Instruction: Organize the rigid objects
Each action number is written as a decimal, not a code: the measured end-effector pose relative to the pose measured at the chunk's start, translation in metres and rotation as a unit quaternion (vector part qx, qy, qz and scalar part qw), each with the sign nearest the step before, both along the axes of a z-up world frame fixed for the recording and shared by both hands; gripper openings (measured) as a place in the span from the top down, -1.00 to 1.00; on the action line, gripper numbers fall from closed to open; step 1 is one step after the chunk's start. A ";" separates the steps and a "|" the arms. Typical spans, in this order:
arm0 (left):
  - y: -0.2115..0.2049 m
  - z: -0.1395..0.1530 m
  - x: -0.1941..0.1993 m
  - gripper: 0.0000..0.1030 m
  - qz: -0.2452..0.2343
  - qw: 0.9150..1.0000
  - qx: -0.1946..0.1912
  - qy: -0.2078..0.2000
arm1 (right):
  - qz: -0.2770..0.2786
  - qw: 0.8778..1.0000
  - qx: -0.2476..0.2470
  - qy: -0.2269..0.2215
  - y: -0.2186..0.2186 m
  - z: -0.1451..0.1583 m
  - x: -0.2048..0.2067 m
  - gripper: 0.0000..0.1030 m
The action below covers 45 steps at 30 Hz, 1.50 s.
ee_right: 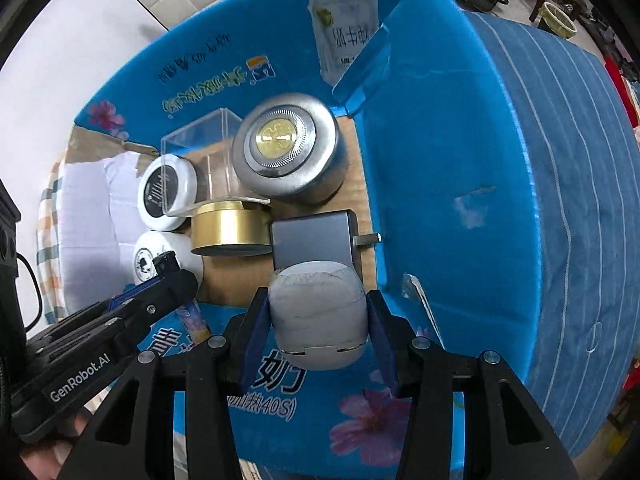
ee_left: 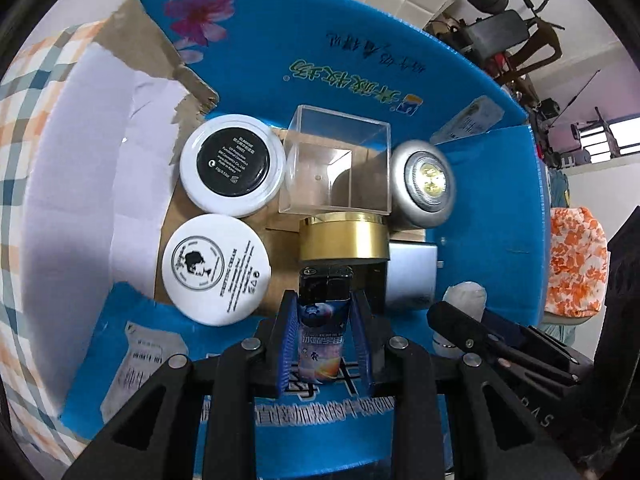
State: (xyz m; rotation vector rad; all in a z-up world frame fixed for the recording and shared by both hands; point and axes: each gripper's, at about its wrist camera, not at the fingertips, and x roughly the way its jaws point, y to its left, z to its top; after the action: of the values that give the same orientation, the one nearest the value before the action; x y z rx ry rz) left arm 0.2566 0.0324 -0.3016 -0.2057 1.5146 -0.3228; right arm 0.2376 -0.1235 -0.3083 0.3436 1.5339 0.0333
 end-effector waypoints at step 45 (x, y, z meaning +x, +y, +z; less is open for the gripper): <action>0.035 0.072 -0.022 -0.96 0.016 0.987 0.138 -0.086 | 0.032 0.992 -0.092 -0.079 0.014 0.090 -0.033 -1.00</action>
State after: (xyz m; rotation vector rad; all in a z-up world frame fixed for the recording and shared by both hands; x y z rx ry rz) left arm 0.2351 0.0670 -0.2296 0.0177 1.3653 -0.0994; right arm 0.2049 -0.1091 -0.2180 0.1408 1.3789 -0.0306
